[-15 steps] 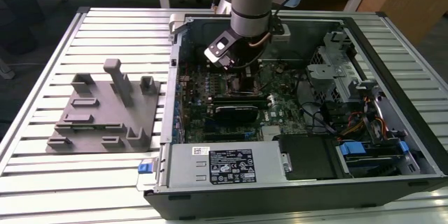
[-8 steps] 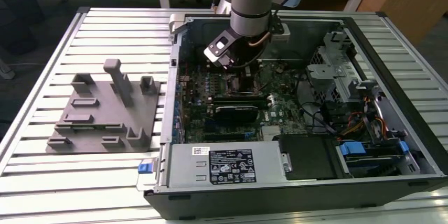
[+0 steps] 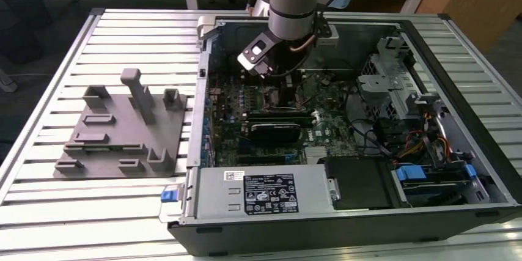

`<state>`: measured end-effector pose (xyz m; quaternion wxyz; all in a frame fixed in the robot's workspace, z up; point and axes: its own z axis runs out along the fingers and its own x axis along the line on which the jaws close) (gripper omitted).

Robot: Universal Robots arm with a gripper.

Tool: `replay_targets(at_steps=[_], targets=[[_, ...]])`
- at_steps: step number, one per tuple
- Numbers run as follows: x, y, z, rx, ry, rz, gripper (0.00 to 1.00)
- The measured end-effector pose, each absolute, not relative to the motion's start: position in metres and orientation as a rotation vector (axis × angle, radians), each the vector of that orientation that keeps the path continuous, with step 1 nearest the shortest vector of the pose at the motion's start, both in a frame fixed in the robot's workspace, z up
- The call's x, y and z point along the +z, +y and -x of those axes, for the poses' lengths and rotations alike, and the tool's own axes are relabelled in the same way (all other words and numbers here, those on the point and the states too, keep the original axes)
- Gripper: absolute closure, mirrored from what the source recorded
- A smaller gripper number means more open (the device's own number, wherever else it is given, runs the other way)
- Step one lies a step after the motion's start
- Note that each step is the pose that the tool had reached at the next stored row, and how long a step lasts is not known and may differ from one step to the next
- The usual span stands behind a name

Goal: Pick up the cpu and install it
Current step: 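Place the cpu into insertion slot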

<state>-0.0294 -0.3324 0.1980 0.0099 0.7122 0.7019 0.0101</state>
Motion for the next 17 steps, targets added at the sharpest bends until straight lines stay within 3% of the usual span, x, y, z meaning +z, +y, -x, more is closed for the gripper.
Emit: replay_targets(at_steps=[11, 14, 17], targets=[[0.2022, -0.3324, 0.0294, 0.032, 2.191, -2.223, 0.38], [0.2023, -0.3324, 0.0294, 0.032, 2.191, -2.223, 0.46], [0.2023, -0.3324, 0.0294, 0.032, 2.191, -2.223, 0.64]])
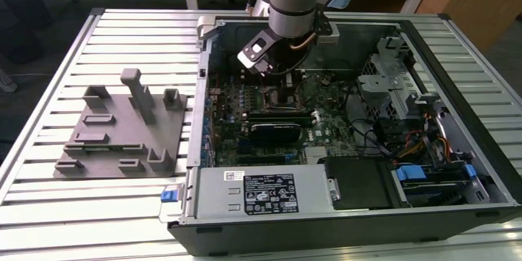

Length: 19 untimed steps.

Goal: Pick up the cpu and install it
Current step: 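Place the cpu into insertion slot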

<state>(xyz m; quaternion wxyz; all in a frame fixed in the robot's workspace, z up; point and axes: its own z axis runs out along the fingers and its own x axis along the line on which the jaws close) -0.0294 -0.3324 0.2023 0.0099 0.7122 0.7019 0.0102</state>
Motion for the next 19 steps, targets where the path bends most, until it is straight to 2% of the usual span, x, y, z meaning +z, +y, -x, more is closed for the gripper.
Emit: replay_targets(at_steps=[3, 5, 6, 8, 19], targets=[[0.2024, -0.3324, 0.0294, 0.032, 2.191, -2.223, 0.70], [0.2024, -0.3324, 0.0294, 0.032, 2.191, -2.223, 0.82], [0.2024, -0.3324, 0.0294, 0.032, 2.191, -2.223, 0.82], [0.2024, -0.3324, 0.0294, 0.032, 2.191, -2.223, 0.89], [0.1987, -0.3324, 0.0275, 0.031, 2.191, -2.224, 0.89]])
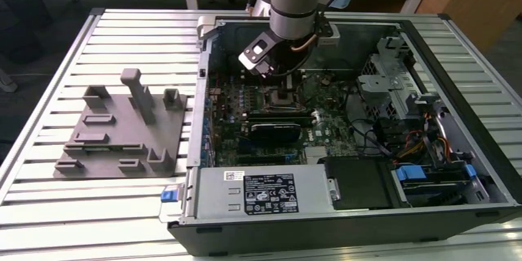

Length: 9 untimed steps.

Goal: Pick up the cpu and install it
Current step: 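Place the cpu into insertion slot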

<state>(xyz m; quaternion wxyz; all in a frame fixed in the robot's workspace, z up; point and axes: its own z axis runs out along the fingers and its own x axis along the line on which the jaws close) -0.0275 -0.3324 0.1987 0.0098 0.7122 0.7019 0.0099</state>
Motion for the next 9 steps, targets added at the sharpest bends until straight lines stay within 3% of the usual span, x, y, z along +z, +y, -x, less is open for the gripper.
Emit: replay_targets(at_steps=[9], targets=[[0.1968, -0.3324, 0.0275, 0.031, 2.191, -2.223, 0.89]])
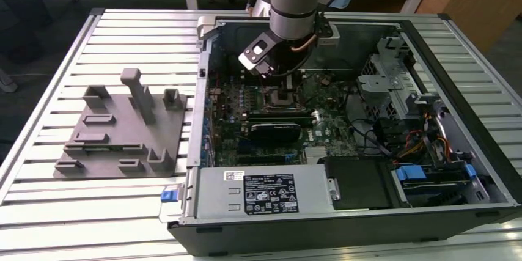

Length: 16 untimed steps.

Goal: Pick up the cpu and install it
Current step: 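Place the cpu into insertion slot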

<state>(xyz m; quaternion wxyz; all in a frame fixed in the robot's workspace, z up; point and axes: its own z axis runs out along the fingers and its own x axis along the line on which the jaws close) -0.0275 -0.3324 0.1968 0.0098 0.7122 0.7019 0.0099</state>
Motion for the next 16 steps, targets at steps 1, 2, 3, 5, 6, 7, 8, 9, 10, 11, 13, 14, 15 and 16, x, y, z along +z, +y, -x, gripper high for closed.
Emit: replay_targets(at_steps=[1, 2, 3, 5, 6, 7, 8, 9, 10, 11, 13, 14, 15, 16], targets=[[0.197, -0.332, 0.027, 0.031, 2.191, -2.223, 0.89], [0.197, -0.332, 0.027, 0.031, 2.191, -2.224, 0.89], [0.197, -0.332, 0.027, 0.032, 2.191, -2.224, 0.89], [0.199, -0.332, 0.027, 0.036, 2.191, -2.223, 0.89], [0.200, -0.332, 0.027, 0.036, 2.191, -2.223, 0.89], [0.202, -0.332, 0.027, 0.034, 2.191, -2.223, 0.89], [0.204, -0.332, 0.027, 0.034, 2.191, -2.223, 0.89], [0.206, -0.332, 0.027, 0.034, 2.191, -2.223, 0.89], [0.208, -0.332, 0.027, 0.034, 2.190, -2.222, 0.89], [0.211, -0.332, 0.027, 0.035, 2.190, -2.222, 0.89], [0.216, -0.332, 0.027, 0.036, 2.190, -2.222, 0.89], [0.219, -0.332, 0.027, 0.036, 2.189, -2.221, 0.89], [0.223, -0.332, 0.027, 0.037, 2.189, -2.221, 0.89], [0.226, -0.332, 0.027, 0.038, 2.189, -2.221, 0.89]])
